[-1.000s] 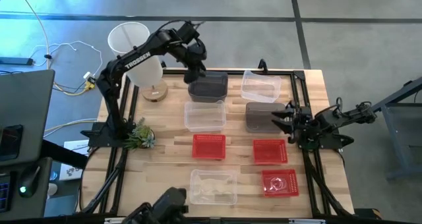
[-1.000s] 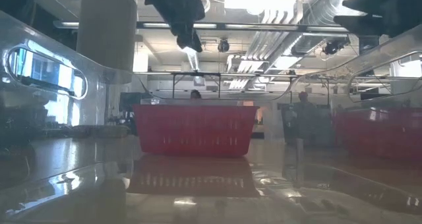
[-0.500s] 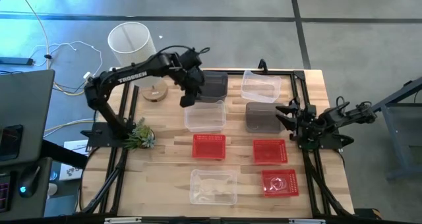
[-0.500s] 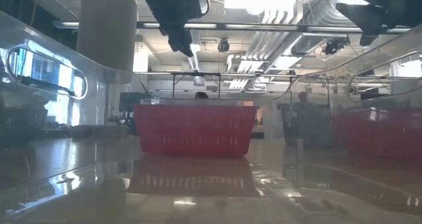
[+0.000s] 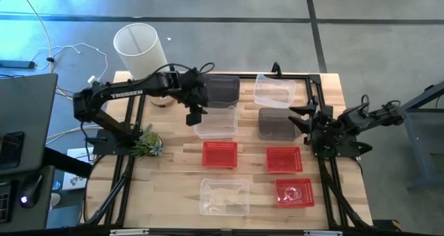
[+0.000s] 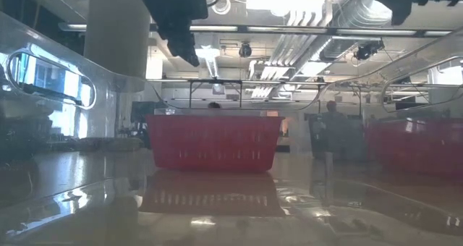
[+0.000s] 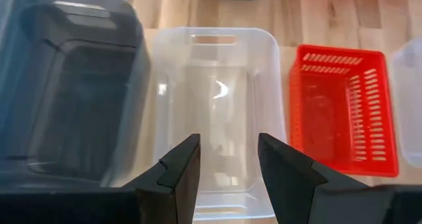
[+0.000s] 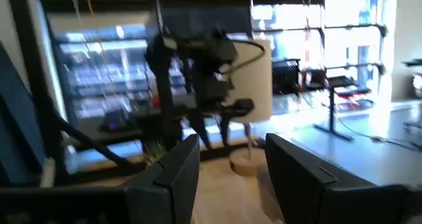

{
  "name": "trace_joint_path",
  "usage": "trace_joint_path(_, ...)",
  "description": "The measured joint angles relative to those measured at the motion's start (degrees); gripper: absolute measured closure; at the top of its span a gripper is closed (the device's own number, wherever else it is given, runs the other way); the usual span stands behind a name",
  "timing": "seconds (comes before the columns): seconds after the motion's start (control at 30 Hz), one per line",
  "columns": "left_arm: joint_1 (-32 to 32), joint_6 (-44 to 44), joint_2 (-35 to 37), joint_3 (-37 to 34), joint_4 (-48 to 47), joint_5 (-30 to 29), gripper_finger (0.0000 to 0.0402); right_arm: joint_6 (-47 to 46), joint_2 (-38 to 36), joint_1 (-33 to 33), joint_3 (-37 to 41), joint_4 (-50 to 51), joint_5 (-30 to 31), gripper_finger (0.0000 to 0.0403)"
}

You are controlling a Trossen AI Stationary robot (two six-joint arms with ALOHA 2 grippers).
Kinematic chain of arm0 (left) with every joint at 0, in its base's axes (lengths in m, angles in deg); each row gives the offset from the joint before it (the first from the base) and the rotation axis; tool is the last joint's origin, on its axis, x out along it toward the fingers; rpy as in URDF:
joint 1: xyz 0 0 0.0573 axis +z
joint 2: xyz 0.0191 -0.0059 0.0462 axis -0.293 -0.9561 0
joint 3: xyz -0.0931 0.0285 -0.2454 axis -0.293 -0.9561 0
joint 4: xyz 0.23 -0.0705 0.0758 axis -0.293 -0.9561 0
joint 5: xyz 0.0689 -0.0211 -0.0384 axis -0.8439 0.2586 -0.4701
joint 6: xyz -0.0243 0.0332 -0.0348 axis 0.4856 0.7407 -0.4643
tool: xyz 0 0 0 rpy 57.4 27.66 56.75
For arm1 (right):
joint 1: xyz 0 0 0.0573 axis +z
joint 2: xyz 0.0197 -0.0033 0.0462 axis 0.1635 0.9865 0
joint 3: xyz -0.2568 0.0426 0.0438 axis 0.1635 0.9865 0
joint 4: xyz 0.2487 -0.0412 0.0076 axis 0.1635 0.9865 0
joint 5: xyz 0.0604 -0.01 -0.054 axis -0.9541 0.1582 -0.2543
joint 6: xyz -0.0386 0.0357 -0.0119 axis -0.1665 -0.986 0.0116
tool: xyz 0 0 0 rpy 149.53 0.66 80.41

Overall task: Stack baskets by color
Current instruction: Stack the middle transparent bin on the top transparent bin

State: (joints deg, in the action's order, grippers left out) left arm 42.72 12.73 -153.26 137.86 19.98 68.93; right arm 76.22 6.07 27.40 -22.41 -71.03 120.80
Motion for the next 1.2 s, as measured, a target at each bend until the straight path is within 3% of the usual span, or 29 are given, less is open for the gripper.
trace_joint_path(0.23, -3.83, -4.26, 3.12, -3.81, 3.63, -0.77, 0.0261, -1.82, 12.02, -0.01, -11.59, 12.37, 1.09, 0.0243)
trace_joint_path(0.43, -8.19, -7.59, 4.64, -4.15, 3.27, -9.05, 0.0261, -3.15, 22.59, -0.01, -18.63, 19.39, -0.67, 0.0243)
trace_joint_path(0.67, -12.71, -11.05, 7.17, -4.13, -2.06, -13.65, 0.0261, -7.65, 32.80, -0.08, -22.64, 23.91, -1.77, 0.0243)
trace_joint_path(0.97, -18.97, -15.88, 10.41, -4.13, -6.41, -17.93, 0.0261, -12.03, 44.81, -5.24, -26.40, 23.76, -9.55, 0.0243)
trace_joint_path(1.2, -19.69, -15.96, 11.27, -4.13, -7.44, -22.65, 0.0261, -9.38, 55.19, -9.99, -31.80, 23.44, -16.56, 0.0243)
